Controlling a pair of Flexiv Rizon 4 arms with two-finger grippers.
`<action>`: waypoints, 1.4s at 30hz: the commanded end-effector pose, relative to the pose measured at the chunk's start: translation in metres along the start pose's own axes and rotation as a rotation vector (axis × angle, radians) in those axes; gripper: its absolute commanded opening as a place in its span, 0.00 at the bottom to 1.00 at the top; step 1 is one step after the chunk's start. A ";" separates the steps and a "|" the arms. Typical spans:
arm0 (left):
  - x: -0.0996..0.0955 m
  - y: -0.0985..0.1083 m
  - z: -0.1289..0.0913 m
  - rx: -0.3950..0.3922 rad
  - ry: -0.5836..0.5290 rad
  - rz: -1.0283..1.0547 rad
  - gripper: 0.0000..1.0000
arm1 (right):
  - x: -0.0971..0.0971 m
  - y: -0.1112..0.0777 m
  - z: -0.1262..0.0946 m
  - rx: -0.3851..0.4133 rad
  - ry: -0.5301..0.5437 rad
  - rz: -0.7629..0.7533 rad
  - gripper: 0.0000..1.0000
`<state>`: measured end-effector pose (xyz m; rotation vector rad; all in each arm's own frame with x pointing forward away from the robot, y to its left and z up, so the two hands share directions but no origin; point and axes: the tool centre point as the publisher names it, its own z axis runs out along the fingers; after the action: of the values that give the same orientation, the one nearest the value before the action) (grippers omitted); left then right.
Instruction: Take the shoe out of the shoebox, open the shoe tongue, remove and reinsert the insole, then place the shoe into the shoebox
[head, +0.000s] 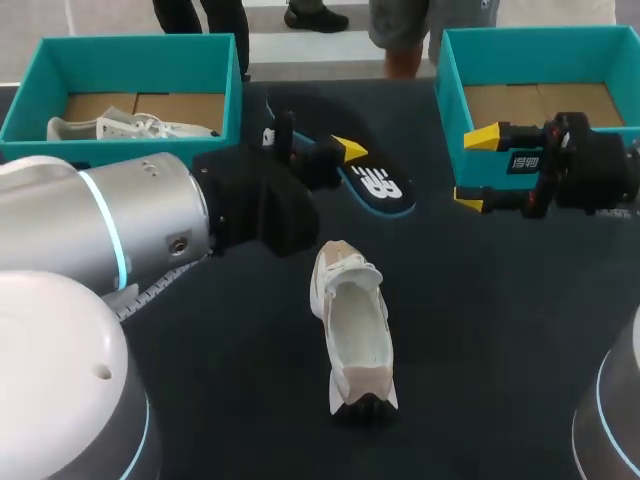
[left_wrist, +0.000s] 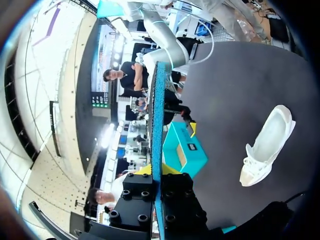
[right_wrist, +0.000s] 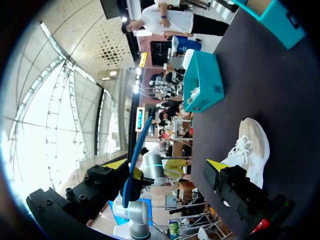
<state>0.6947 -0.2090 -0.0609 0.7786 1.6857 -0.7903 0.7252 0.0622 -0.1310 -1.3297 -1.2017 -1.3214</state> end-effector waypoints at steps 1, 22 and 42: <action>-0.002 0.004 -0.001 0.536 0.043 -0.031 0.00 | -0.001 -0.001 0.002 -0.007 -0.012 0.011 1.00; -0.002 0.018 0.008 0.644 0.093 -0.264 0.00 | -0.001 0.014 0.017 0.014 -0.017 0.021 1.00; -0.002 0.016 0.013 0.646 0.124 -0.236 0.00 | 0.012 0.026 0.026 -0.025 0.080 0.133 1.00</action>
<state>0.7128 -0.2183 -0.0661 0.6506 1.8881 -0.8941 0.7515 0.0765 -0.1203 -1.3362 -1.0331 -1.2785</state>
